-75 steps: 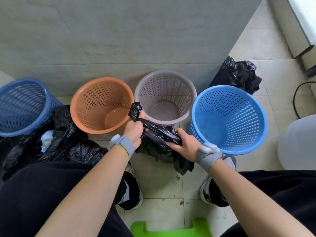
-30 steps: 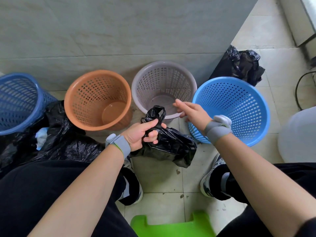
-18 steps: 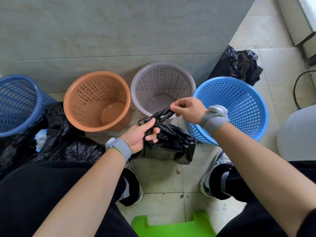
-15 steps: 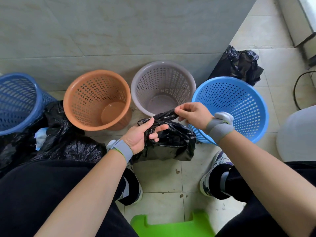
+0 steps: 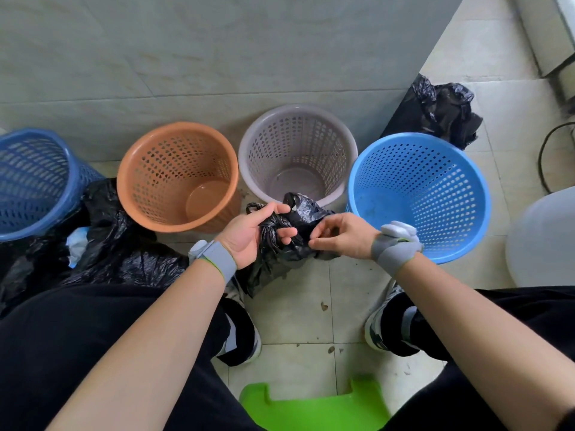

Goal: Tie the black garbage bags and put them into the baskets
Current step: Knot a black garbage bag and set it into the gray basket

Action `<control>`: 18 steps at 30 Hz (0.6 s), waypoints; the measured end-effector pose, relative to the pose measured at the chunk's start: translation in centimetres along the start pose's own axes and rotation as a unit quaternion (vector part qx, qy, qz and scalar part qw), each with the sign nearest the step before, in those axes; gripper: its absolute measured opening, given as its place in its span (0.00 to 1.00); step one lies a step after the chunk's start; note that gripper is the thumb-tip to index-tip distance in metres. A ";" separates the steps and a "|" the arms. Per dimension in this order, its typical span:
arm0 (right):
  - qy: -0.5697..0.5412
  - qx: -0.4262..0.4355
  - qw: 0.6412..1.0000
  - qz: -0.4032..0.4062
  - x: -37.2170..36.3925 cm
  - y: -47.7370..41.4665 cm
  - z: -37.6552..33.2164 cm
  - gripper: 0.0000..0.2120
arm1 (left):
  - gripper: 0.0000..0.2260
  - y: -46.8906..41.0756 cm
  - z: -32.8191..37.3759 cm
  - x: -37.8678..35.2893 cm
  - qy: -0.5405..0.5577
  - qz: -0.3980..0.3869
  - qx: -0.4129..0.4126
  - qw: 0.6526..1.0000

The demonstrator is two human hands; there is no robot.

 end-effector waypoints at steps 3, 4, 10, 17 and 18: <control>0.151 0.066 0.981 0.100 1.6 -0.4 0.0 0.25 | 0.12 0.2 0.3 -0.1 -0.034 0.001 0.002 0.999; 0.183 0.083 0.975 0.094 1.6 -0.6 -0.1 0.35 | 0.12 0.2 0.3 -0.2 -0.046 0.000 0.000 0.999; 0.265 0.093 0.959 -0.033 0.1 -2.3 -0.9 0.25 | 0.12 0.0 -0.3 -0.7 -0.099 -0.010 0.024 0.995; 0.247 0.036 0.968 -0.023 0.2 -1.5 0.0 0.09 | 0.12 -1.2 0.1 1.7 -0.086 0.096 0.015 0.992; 0.243 0.025 0.969 -0.028 0.1 -1.3 0.2 0.08 | 0.12 -1.3 0.0 1.6 -0.083 0.097 0.017 0.992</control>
Point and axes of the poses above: each hand's wrist, its own y-axis away from the middle knuckle, its own x-axis out of the back of the hand, z = x × y, the point moved 2 cm from there along -y, towards the middle knuckle, and after that the axes turned 7 degrees about x, right-handed, at the moved point
